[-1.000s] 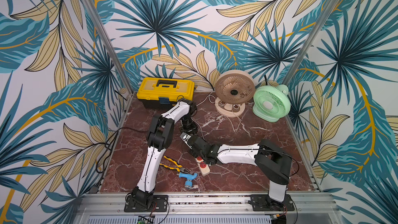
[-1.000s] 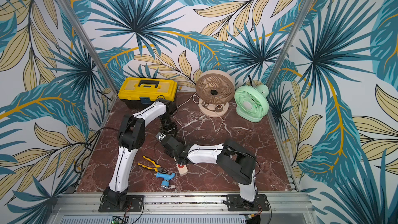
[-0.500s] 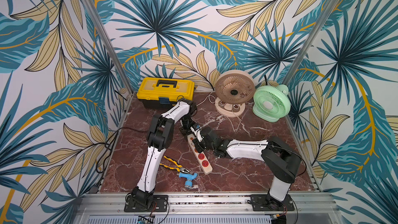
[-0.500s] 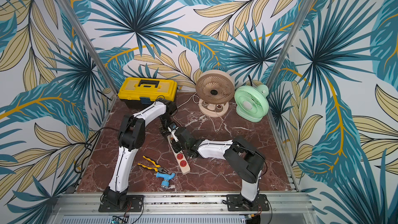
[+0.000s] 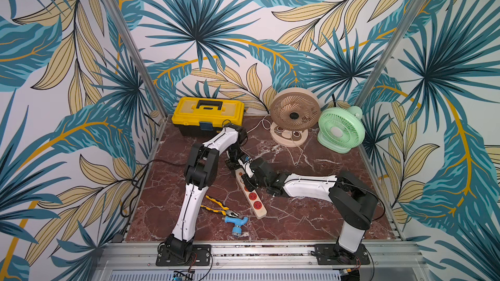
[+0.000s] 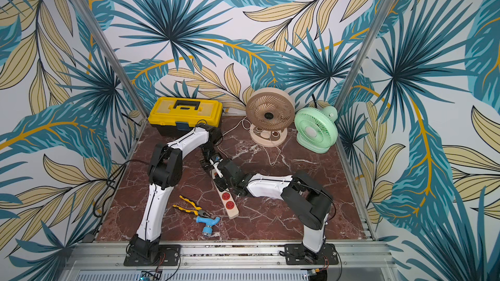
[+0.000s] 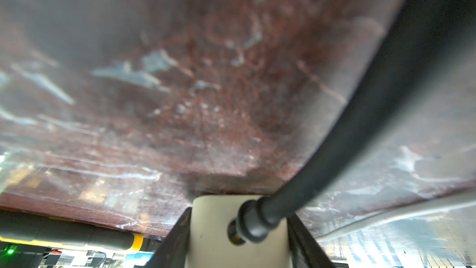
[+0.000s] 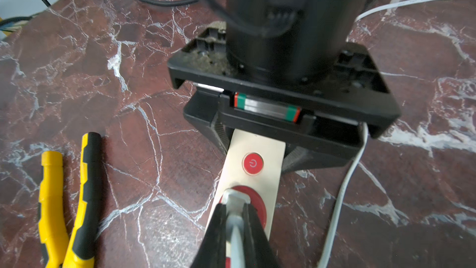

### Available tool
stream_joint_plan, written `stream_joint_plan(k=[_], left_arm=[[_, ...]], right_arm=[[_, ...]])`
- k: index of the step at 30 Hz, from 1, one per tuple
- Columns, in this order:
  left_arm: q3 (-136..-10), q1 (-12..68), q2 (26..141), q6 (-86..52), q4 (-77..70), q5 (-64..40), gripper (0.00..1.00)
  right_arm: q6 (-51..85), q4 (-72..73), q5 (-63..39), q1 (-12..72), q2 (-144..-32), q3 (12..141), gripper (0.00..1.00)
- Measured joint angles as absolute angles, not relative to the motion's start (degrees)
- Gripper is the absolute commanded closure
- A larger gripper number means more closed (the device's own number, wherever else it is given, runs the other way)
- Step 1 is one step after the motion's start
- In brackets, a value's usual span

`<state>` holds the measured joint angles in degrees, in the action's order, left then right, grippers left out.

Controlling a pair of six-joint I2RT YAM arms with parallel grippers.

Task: Unplug the desk fan from the power strip
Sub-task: Remove the plug from the socket.

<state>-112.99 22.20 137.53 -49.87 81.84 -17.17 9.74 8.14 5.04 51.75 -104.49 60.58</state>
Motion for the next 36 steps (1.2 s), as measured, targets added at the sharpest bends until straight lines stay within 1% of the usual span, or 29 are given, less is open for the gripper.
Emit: stream_joint_plan(k=[10,23,27,36], left_arm=[[-112.9,22.1,137.5,-48.4,81.9,-17.2,1.0],[-112.9,22.1,137.5,-48.4,81.9,-17.2,1.0],[-112.9,22.1,137.5,-48.4,81.9,-17.2,1.0],[-112.9,22.1,137.5,-49.6,81.8,-17.4,1.0]], right_arm=[[0.1,2.5,16.0,57.1,-107.0,65.5,1.0],[-2.8,2.3,18.0,57.7,-107.1,65.6,1.0],[-1.0,3.6,16.7,56.8,-107.0,64.8,1.0],[10.0,9.5,4.1,50.6,-104.5,59.6,1.0]])
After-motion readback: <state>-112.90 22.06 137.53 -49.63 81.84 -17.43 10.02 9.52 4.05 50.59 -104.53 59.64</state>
